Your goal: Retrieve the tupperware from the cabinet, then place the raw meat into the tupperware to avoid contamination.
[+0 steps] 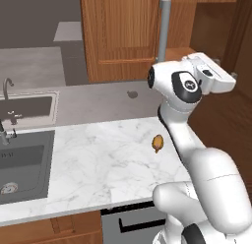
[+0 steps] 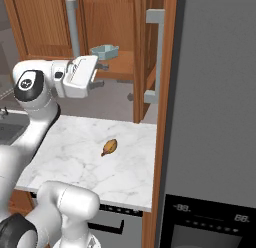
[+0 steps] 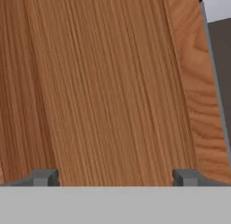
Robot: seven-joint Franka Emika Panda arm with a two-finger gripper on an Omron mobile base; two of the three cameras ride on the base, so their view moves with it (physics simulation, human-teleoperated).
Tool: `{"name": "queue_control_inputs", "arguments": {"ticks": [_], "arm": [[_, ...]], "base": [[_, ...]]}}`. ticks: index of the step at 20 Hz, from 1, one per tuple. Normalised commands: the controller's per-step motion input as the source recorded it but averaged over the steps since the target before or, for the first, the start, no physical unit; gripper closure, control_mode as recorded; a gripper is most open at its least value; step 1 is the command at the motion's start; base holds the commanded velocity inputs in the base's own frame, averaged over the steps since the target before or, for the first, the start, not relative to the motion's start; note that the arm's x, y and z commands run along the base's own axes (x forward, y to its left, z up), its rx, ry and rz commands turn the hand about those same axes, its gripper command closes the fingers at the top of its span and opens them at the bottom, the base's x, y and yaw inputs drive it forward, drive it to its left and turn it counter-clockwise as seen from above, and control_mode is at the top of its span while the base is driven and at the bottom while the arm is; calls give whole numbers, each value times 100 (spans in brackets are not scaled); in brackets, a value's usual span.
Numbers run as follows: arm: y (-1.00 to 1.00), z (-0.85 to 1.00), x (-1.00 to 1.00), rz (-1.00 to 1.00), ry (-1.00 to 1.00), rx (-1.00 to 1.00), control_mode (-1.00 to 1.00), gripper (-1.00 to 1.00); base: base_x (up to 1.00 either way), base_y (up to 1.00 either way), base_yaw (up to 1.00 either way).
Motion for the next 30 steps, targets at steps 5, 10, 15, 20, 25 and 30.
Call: {"name": "queue_control_inputs", "arguments": {"ticks": [5, 10, 15, 20, 25, 30], "arm": [[89, 0, -31, 12, 0, 0, -100, -100], [46, 0, -25, 24, 11, 0, -100, -100], [6, 1, -20, 26, 9, 0, -100, -100], [0, 0, -23, 27, 0, -1, -100, -100], [0, 0, -39, 31, 0, 0, -100, -100], [0, 0, -18, 30, 0, 0, -100, -100]], "base": [[0, 0, 0], [0, 0, 0], [0, 0, 0], [0, 0, 0], [0, 0, 0], [0, 0, 0]]}}
